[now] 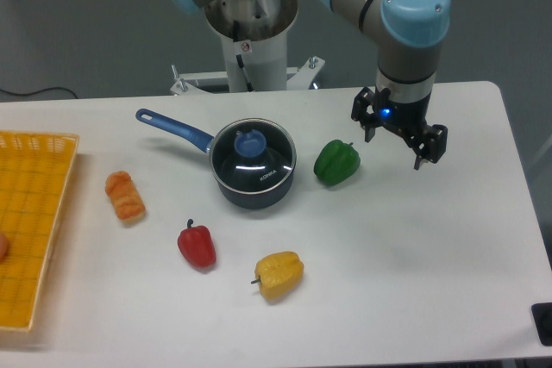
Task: Open the lid
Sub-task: 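Move the gripper from beside the green pepper over the saucepan lid knob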
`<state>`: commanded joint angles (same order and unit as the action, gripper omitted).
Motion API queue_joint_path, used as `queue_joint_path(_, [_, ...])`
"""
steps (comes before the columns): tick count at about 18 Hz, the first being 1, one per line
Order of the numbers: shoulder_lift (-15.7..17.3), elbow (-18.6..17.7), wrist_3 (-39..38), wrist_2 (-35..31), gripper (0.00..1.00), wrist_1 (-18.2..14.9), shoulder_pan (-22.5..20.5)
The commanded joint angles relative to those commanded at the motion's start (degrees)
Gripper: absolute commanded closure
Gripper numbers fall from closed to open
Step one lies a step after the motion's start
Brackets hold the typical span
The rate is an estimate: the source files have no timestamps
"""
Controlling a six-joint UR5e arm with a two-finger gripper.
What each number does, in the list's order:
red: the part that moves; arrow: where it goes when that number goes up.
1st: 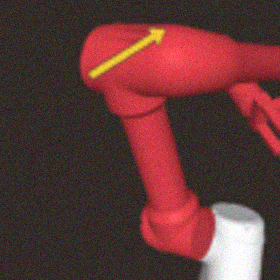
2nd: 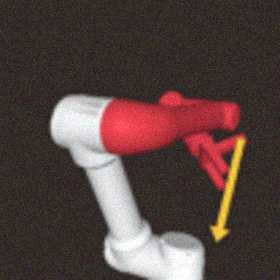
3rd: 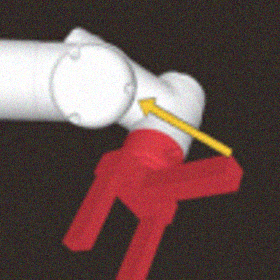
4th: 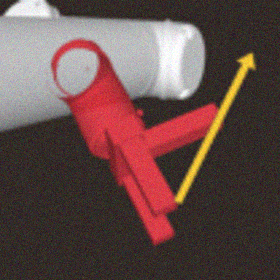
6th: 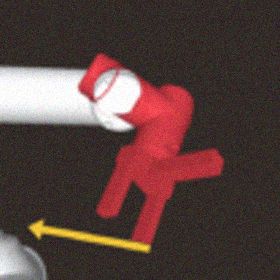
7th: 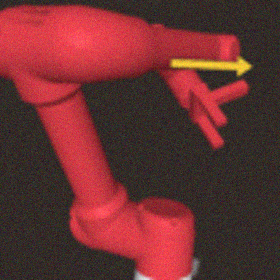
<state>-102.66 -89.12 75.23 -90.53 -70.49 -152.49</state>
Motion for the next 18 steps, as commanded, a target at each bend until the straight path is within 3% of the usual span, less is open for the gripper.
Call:
queue_joint_path(7, [0.1, -1.5, -3.2, 0.2, 0.00, 0.0, 1.1])
queue_joint_path(18, [2.7, -8.2, -9.9, -0.2, 0.00, 0.2, 2.0])
